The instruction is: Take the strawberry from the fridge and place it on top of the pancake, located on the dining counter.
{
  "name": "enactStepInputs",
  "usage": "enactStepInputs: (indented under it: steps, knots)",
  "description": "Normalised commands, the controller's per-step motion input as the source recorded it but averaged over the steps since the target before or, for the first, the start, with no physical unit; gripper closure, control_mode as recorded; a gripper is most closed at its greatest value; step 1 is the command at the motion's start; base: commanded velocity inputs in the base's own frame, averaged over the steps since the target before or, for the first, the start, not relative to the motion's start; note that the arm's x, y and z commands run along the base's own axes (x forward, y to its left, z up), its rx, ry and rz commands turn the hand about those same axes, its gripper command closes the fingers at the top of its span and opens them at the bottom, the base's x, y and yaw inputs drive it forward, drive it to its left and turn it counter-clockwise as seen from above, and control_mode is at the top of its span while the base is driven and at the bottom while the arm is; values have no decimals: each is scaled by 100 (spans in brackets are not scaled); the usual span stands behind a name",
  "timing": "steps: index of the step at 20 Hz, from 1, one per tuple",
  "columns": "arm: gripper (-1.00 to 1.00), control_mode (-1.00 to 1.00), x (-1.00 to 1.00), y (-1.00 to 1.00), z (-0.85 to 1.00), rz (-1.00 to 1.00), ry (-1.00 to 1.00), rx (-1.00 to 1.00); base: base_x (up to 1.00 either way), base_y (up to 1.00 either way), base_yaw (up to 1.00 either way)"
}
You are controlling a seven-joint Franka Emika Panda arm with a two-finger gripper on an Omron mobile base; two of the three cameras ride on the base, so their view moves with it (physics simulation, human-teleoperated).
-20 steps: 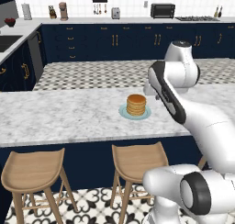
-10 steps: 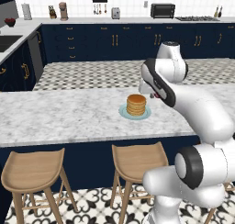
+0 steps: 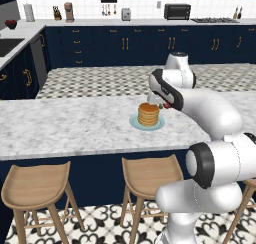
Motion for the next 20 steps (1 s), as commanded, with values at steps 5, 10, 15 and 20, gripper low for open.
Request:
enactStepInputs:
  steps: [5, 10, 15, 20]
  knots:
    - [100, -100, 46, 0, -22, 1, 0, 0, 0, 0, 0]
    - [100, -100, 44, 0, -15, 1, 0, 0, 0, 0, 0]
    - [100, -100, 37, 0, -20, 0, 0, 0, 0, 0, 0]
    - [100, -100, 39, 0, -25, 0, 0, 0, 0, 0, 0]
